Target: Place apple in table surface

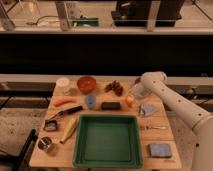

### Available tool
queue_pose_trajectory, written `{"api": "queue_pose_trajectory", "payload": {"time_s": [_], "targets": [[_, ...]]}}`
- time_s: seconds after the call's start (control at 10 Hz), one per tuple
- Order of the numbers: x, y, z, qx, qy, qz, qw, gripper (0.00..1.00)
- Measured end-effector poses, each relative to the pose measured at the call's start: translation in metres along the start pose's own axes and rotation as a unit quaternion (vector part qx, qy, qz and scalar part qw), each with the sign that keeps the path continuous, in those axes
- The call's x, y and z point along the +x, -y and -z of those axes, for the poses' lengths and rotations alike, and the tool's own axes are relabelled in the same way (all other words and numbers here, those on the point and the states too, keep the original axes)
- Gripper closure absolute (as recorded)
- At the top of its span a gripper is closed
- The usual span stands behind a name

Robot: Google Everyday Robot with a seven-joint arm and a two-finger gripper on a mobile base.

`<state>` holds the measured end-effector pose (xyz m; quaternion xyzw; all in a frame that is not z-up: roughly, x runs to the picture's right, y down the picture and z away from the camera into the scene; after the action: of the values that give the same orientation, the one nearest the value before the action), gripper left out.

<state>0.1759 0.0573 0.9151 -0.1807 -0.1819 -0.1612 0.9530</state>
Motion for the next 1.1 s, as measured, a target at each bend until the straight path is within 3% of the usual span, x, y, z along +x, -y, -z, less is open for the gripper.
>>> {"api": "queue_pose_trajectory", "payload": {"time_s": [0.1,0.3,1.1], "targets": [[-0.0013,0.0003,-0.002,-0.002,0.0,0.001,1.0,0.3],[-0.0028,0.0001,-0.0048,-0.007,0.0,0.001,1.0,0.2],[-0.0066,0.001,-0.0038,-0.01,0.003,0.004,0.9999,0.2]]}}
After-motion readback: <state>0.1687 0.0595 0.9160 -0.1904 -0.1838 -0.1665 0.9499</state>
